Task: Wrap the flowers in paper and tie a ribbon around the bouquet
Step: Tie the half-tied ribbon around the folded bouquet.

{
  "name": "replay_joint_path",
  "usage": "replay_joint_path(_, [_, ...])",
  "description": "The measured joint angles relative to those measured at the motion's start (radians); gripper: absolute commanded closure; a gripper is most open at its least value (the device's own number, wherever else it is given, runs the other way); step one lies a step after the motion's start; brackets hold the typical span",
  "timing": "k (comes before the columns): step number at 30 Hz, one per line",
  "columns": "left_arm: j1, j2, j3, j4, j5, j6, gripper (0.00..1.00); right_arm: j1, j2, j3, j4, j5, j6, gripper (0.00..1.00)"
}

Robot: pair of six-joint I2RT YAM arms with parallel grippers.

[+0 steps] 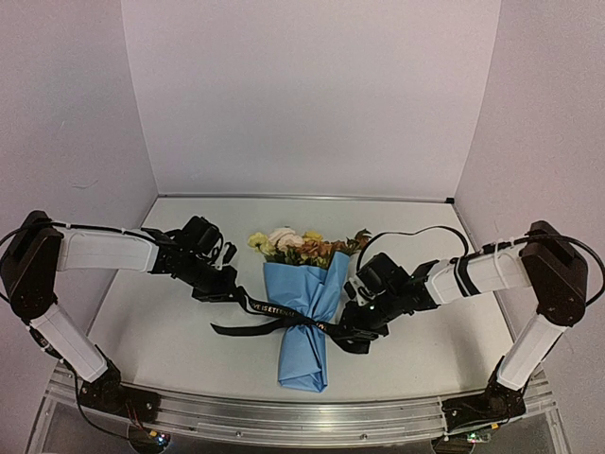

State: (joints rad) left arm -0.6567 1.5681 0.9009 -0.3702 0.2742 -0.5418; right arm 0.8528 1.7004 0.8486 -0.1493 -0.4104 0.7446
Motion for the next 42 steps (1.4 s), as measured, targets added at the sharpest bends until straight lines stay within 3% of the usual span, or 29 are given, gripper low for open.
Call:
replay_joint_path(8, [-0.002, 0.000, 0.000, 0.000, 0.011, 0.007, 0.99, 0.000, 0.000, 0.022, -0.004, -0.003, 0.001, 0.89])
replay_joint_path(12, [-0.004, 0.000, 0.000, 0.000, 0.012, 0.016, 0.97, 0.000, 0.000, 0.042, -0.031, -0.004, -0.005, 1.00])
replay_joint_path(18, [-0.010, 0.000, 0.000, 0.000, 0.011, 0.023, 0.94, 0.000, 0.000, 0.088, -0.110, -0.007, -0.032, 1.00])
replay_joint_path(25, [-0.017, -0.005, 0.001, -0.013, -0.003, 0.046, 0.62, 0.000, -0.003, 0.111, -0.209, -0.006, -0.067, 1.00])
replay_joint_path(29, [-0.028, -0.043, 0.004, -0.031, -0.040, 0.060, 0.51, 0.000, -0.009, 0.131, -0.262, -0.006, -0.083, 1.00])
replay_joint_path(36, [-0.106, -0.131, 0.069, -0.068, -0.169, 0.144, 0.53, 0.004, -0.018, 0.160, -0.323, -0.001, -0.099, 1.00])
replay_joint_path(42, [-0.315, -0.076, 0.188, -0.039, -0.264, 0.328, 0.60, 0.008, -0.029, 0.172, -0.352, 0.009, -0.116, 1.00])
